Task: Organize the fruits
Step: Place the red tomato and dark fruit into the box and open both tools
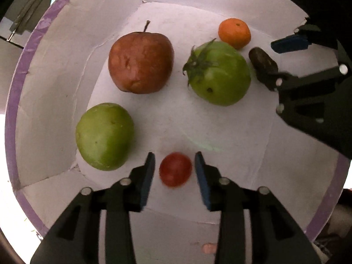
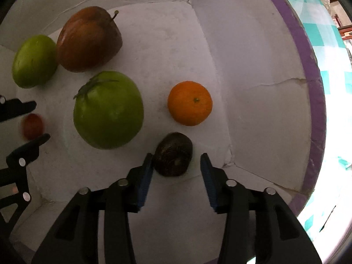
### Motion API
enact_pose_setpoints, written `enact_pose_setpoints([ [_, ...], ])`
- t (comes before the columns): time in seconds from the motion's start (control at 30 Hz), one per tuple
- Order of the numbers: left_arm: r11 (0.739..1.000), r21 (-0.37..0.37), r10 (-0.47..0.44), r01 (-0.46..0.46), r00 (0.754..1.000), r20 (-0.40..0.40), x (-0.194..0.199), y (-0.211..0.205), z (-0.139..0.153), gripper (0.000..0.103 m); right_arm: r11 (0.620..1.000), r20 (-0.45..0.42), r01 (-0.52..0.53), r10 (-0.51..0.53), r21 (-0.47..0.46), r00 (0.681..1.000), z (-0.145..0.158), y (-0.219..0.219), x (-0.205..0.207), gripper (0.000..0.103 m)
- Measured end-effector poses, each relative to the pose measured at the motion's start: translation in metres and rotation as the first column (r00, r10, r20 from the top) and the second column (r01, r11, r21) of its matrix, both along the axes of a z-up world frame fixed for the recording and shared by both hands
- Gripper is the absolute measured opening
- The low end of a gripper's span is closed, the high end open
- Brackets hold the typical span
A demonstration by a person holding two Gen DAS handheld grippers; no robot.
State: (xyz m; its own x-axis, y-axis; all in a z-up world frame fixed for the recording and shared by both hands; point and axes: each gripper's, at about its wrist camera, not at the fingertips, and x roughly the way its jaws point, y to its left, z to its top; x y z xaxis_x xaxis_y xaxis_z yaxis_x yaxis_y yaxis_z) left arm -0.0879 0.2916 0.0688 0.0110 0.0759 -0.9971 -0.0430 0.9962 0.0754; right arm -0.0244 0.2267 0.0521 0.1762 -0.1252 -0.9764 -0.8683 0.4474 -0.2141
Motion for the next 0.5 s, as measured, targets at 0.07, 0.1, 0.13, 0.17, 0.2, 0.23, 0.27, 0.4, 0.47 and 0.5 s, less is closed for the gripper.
enact_pose_setpoints([
  [0.07, 1.0, 0.004, 0.017, -0.017, 1.0, 0.008, -0.001, 0.0, 0.002, 0.054, 1.0, 0.004, -0.001, 0.001, 0.024, 1.0, 0.004, -0.002, -0.002, 0.059],
  [0.1, 1.0, 0.012, 0.023, -0.023, 1.0, 0.017, -0.002, 0.0, 0.004, 0.056, 0.999, 0.003, -0.001, 0.0, 0.037, 1.0, 0.006, -0.002, -0.003, 0.061],
  [0.13, 0.999, 0.017, 0.027, -0.027, 0.999, 0.026, -0.003, 0.001, 0.005, 0.06, 0.999, 0.005, -0.001, 0.001, 0.054, 1.0, 0.009, -0.004, -0.004, 0.063],
  [0.17, 0.999, 0.028, 0.034, -0.036, 0.998, 0.043, -0.004, 0.001, 0.009, 0.064, 0.998, 0.009, -0.004, 0.003, 0.066, 1.0, 0.012, -0.004, -0.005, 0.065],
  [0.2, 0.998, 0.037, 0.042, -0.045, 0.997, 0.058, -0.005, 0.002, 0.012, 0.065, 0.997, 0.018, -0.008, 0.007, 0.081, 1.0, 0.016, -0.007, -0.007, 0.066],
  [0.23, 0.998, 0.037, 0.052, -0.054, 0.996, 0.071, -0.006, 0.004, 0.015, 0.067, 0.995, 0.027, -0.013, 0.011, 0.104, 1.0, 0.022, -0.009, -0.009, 0.068],
  [0.27, 0.996, 0.042, 0.069, -0.073, 0.994, 0.086, -0.008, 0.005, 0.02, 0.069, 0.992, 0.033, -0.017, 0.013, 0.128, 0.999, 0.028, -0.012, -0.008, 0.068],
  [0.4, 0.988, 0.079, 0.114, -0.13, 0.977, 0.179, -0.017, 0.004, 0.045, 0.073, 0.952, 0.061, -0.009, -0.01, 0.307, 0.998, 0.065, -0.036, -0.018, 0.075],
  [0.47, 0.982, 0.097, 0.132, -0.159, 0.961, 0.242, -0.023, 0.0, 0.062, 0.076, 0.919, 0.078, 0.0, -0.033, 0.395, 0.996, 0.086, -0.056, -0.017, 0.079],
  [0.5, 0.979, 0.111, 0.138, -0.174, 0.952, 0.272, -0.025, -0.004, 0.069, 0.077, 0.902, 0.086, 0.006, -0.048, 0.432, 0.995, 0.094, -0.065, -0.016, 0.08],
])
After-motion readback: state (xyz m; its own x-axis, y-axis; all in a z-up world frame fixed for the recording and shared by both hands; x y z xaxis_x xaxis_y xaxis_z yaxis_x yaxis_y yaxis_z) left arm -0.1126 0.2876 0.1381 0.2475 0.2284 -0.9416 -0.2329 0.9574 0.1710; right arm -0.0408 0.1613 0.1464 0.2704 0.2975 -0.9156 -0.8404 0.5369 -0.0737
